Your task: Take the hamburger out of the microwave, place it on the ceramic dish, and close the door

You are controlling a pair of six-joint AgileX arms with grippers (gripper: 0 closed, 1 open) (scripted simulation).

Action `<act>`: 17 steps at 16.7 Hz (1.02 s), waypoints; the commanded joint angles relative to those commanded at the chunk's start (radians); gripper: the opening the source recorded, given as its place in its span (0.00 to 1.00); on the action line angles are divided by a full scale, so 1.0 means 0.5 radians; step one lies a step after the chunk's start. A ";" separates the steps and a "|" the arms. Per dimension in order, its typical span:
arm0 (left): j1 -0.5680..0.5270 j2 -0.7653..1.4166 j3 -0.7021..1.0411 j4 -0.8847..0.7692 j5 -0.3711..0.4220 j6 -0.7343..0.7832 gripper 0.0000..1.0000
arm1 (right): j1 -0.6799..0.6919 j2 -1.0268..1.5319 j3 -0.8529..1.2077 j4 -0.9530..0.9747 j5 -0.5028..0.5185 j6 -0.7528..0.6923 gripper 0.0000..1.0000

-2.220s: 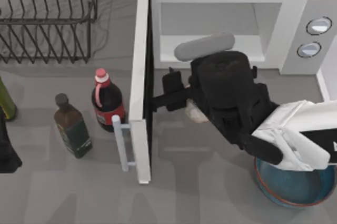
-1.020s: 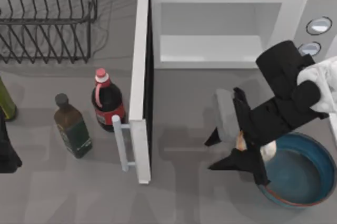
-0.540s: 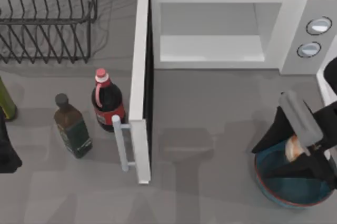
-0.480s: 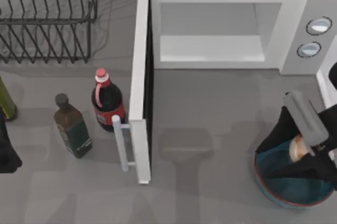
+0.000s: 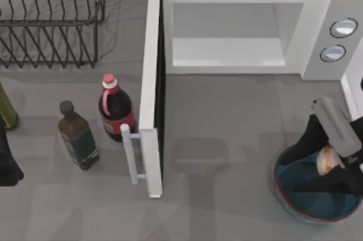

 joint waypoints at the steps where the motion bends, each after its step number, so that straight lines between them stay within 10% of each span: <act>1: 0.000 0.000 0.000 0.000 0.000 0.000 1.00 | 0.004 0.002 -0.004 0.015 -0.001 0.008 0.00; 17: 0.000 0.000 0.000 0.000 0.000 0.000 1.00 | 0.170 0.121 -0.220 0.621 -0.036 0.341 0.00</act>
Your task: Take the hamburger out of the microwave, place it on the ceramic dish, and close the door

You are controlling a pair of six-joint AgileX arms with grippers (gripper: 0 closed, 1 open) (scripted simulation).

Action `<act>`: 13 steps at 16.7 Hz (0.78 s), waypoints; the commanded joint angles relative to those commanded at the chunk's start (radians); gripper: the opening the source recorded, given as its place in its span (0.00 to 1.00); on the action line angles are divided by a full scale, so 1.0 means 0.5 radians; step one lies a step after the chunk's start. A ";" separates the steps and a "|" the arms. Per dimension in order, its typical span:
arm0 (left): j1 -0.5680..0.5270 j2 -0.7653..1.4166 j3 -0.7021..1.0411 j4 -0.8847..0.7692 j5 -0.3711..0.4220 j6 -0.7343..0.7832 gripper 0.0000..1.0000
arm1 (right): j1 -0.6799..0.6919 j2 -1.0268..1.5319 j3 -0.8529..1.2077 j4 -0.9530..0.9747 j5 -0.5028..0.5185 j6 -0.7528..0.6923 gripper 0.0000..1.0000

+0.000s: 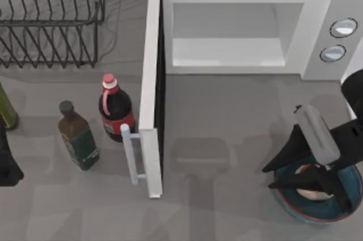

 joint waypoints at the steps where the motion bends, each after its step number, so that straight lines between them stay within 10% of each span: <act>1: 0.000 0.000 0.000 0.000 0.000 0.000 1.00 | 0.000 0.000 0.000 0.000 0.000 0.000 0.00; 13: 0.000 0.000 0.000 0.000 0.000 0.000 1.00 | 0.000 0.000 0.000 0.000 0.000 0.000 0.83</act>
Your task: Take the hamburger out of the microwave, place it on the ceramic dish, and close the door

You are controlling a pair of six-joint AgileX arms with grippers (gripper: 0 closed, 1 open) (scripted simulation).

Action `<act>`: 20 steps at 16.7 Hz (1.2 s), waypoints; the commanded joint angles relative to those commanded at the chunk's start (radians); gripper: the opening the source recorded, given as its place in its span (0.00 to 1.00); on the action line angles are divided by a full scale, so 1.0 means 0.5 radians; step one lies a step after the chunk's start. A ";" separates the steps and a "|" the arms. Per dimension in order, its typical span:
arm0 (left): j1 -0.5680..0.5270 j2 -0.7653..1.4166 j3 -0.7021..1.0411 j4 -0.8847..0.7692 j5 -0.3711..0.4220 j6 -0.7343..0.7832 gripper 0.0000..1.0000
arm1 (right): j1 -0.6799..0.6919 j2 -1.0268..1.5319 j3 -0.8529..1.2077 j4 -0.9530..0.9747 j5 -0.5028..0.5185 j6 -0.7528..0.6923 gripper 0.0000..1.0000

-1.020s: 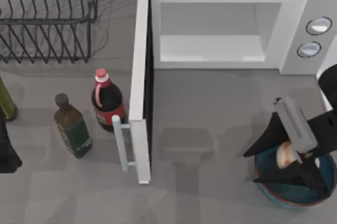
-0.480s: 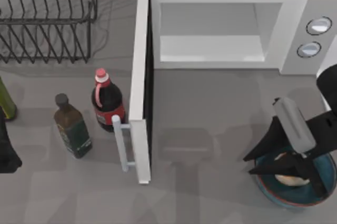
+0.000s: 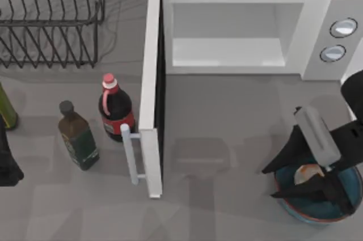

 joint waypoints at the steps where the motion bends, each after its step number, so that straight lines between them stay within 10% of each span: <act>1: 0.000 0.000 0.000 0.000 0.000 0.000 1.00 | 0.000 0.000 0.000 0.000 0.000 0.000 0.90; 13: 0.000 0.000 0.000 0.000 0.000 0.000 1.00 | -0.012 -0.115 0.032 -0.101 -0.099 -0.040 1.00; 20: 0.000 0.000 0.000 0.000 0.000 0.000 1.00 | -0.090 -0.859 -0.357 0.179 0.232 0.590 1.00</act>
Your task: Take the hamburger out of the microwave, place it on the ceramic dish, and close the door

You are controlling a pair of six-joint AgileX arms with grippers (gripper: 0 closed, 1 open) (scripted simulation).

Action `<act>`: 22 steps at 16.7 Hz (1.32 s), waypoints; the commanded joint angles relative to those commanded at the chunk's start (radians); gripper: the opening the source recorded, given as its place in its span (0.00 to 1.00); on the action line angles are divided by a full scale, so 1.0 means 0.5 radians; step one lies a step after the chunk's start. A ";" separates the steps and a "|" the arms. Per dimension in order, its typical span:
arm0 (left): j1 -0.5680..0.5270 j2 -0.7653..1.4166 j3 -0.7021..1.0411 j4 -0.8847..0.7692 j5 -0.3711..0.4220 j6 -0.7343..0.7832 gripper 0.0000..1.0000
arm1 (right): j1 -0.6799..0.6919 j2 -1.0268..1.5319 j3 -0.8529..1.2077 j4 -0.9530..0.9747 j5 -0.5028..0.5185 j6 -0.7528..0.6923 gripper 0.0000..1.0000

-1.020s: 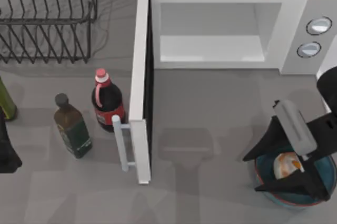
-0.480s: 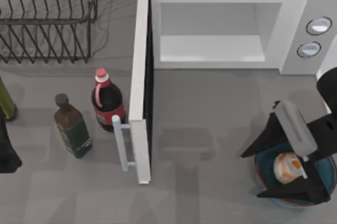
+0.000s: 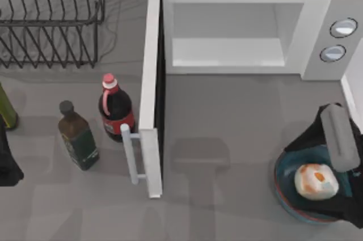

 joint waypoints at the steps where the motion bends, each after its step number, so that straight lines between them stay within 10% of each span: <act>1: 0.000 0.000 0.000 0.000 0.000 0.000 1.00 | -0.018 -0.189 -0.087 0.063 0.087 0.151 1.00; 14: 0.000 0.000 0.000 0.000 0.000 0.000 1.00 | -0.242 -2.755 -1.195 0.880 1.560 2.324 1.00; 22: 0.000 0.000 0.000 0.000 0.000 0.000 1.00 | -0.267 -3.028 -1.332 0.981 1.809 2.618 1.00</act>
